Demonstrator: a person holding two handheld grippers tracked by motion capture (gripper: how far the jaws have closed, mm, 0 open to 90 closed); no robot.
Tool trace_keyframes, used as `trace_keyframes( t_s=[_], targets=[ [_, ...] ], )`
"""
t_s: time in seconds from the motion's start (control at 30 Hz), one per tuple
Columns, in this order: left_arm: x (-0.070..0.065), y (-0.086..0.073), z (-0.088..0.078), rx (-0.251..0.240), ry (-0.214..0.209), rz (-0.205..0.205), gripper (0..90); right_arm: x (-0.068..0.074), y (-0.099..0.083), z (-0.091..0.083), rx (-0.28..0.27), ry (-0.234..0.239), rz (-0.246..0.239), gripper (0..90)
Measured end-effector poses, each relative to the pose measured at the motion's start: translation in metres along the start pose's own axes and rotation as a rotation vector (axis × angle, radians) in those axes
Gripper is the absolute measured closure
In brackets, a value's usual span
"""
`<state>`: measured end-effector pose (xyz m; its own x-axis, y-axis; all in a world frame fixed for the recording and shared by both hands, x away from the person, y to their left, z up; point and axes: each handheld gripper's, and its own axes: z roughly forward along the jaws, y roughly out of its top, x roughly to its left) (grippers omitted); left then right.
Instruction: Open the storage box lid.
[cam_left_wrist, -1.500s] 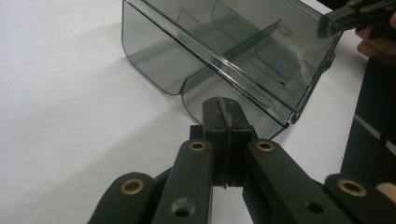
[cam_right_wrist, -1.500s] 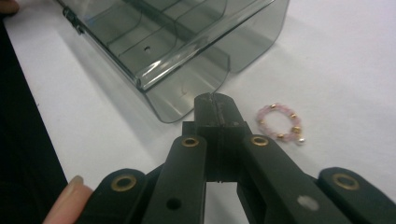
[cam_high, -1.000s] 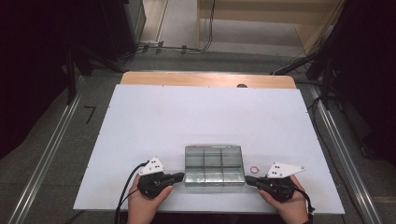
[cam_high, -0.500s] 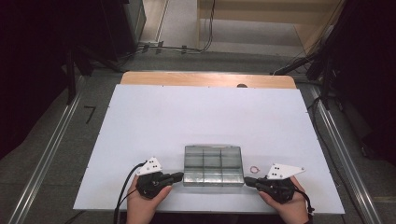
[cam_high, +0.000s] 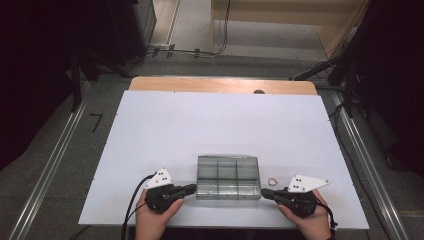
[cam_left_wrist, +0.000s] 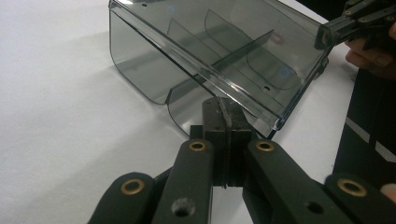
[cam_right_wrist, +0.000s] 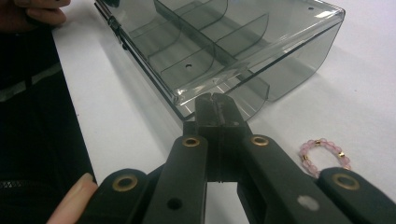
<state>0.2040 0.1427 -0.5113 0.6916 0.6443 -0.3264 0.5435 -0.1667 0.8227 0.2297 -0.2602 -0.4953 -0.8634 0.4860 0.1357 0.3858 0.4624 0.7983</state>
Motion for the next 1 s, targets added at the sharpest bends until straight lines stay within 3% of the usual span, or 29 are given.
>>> trace_keyframes(
  t_s=[0.77,1.0],
  targets=[
    [-0.009,0.005,-0.003,-0.081,-0.025,0.055,90.0,0.005,0.012,-0.008,-0.076,-0.008,-0.021,87.9],
    [-0.010,0.012,-0.006,-0.134,-0.027,0.070,90.0,0.007,0.020,-0.012,-0.103,-0.009,-0.017,87.9]
  ],
)
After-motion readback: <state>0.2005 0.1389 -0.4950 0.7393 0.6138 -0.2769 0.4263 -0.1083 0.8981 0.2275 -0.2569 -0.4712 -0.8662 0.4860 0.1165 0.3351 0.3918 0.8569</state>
